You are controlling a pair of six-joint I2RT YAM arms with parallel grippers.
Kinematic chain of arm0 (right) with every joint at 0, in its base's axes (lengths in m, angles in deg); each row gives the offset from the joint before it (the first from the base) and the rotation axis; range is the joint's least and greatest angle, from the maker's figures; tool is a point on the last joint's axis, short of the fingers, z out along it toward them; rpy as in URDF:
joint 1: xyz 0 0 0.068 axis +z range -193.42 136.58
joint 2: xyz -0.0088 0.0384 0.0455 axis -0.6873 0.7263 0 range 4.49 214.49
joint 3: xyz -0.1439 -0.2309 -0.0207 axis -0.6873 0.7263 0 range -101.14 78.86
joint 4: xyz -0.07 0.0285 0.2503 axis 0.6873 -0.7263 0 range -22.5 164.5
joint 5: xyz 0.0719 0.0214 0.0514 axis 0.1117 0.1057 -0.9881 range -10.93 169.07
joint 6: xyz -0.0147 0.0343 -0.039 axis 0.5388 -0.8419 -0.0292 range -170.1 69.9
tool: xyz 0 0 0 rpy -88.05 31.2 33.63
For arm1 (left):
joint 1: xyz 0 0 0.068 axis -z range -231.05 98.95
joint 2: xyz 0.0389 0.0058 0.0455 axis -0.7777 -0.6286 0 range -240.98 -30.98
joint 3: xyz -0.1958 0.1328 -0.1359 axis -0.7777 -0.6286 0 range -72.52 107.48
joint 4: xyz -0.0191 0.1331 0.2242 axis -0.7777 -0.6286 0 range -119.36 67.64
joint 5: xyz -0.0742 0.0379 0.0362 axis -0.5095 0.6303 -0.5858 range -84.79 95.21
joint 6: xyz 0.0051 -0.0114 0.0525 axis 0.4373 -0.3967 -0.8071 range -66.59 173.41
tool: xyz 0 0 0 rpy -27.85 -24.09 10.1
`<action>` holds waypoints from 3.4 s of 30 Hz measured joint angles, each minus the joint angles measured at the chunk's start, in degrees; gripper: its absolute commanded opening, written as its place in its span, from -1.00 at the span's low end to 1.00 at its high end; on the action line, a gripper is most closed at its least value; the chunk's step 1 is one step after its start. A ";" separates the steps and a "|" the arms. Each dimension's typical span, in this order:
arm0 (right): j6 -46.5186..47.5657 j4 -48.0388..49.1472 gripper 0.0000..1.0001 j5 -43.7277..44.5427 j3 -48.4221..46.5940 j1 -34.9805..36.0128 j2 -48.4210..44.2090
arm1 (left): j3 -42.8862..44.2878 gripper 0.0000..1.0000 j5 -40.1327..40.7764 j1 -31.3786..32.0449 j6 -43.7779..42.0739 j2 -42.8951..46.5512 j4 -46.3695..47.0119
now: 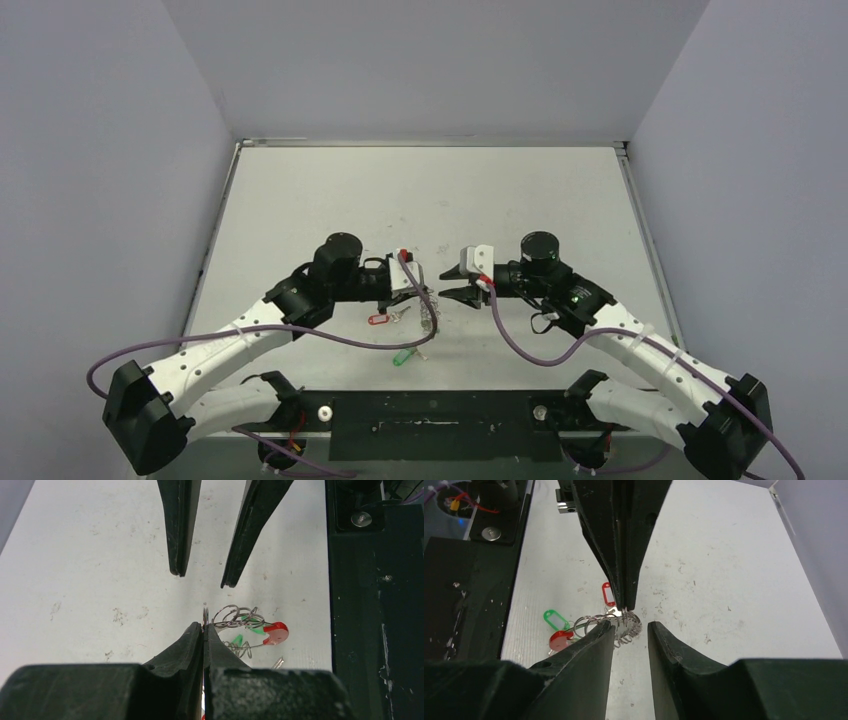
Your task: Put the keys on the keyring
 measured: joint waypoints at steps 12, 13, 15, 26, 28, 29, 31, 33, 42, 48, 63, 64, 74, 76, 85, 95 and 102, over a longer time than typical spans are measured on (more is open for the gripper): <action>7.96 -7.06 -0.49 1.33 -2.54 5.46 6.08 | 0.35 -1.00 -0.28 0.22 -0.48 -0.44 -1.14; 8.20 -7.13 -0.49 1.66 -2.56 5.46 6.27 | 0.44 -1.00 -0.31 0.26 -0.48 -0.50 -1.25; 8.59 -7.30 -0.49 2.56 -2.56 5.46 6.38 | 0.55 -1.00 -0.33 0.33 -0.50 -0.70 -1.31; 10.36 -7.93 -0.49 3.15 -2.58 5.46 4.74 | 0.59 -1.00 -0.33 0.44 -0.55 -1.25 -1.55; 10.58 -7.85 -0.49 3.15 -2.58 5.46 3.85 | 0.59 -1.00 -0.35 0.50 -0.57 -1.33 -1.60; 10.73 -7.82 -0.49 3.15 -2.58 5.46 3.39 | 0.59 -1.00 -0.35 0.50 -0.59 -1.36 -1.60; 10.86 -7.56 -0.49 3.17 -2.58 5.46 2.73 | 0.59 -1.00 -0.35 0.57 -0.68 -1.40 -1.60; 11.02 -7.28 -0.49 3.28 -2.58 5.46 2.43 | 0.59 -1.00 -0.35 0.63 -0.70 -1.44 -1.62; 12.20 -7.08 -0.52 5.01 -2.58 5.46 3.56 | 0.59 -1.00 -0.35 1.05 -0.72 -1.51 -1.68; 12.70 -7.28 -0.58 5.16 -2.58 5.51 6.03 | 0.59 -1.00 -0.35 1.53 -0.70 -1.51 -1.68; 11.26 -7.28 -1.00 5.18 -2.60 5.51 7.28 | 0.59 -0.69 0.02 1.92 -0.72 -1.49 -1.97; 10.49 -6.99 -1.00 5.20 -2.60 5.51 7.28 | 0.59 -0.51 0.22 1.92 -0.68 -1.42 -1.95; -2.91 9.81 -1.00 7.08 6.19 5.49 4.70 | -7.91 -0.04 5.42 2.08 3.08 7.67 7.45; -5.57 13.46 -1.00 7.30 7.89 5.49 3.85 | -10.40 -0.14 5.97 2.10 4.35 9.77 9.64; -13.33 26.23 -1.00 7.15 11.50 5.51 1.31 | -21.57 -0.51 6.78 2.19 11.52 16.52 24.76; -15.39 28.63 -1.00 5.95 11.82 5.51 1.09 | -22.97 -0.52 7.06 2.19 14.19 17.49 33.09; -15.52 28.63 -1.00 4.57 11.82 5.51 1.09 | -22.97 -0.73 7.21 2.21 14.53 16.55 35.21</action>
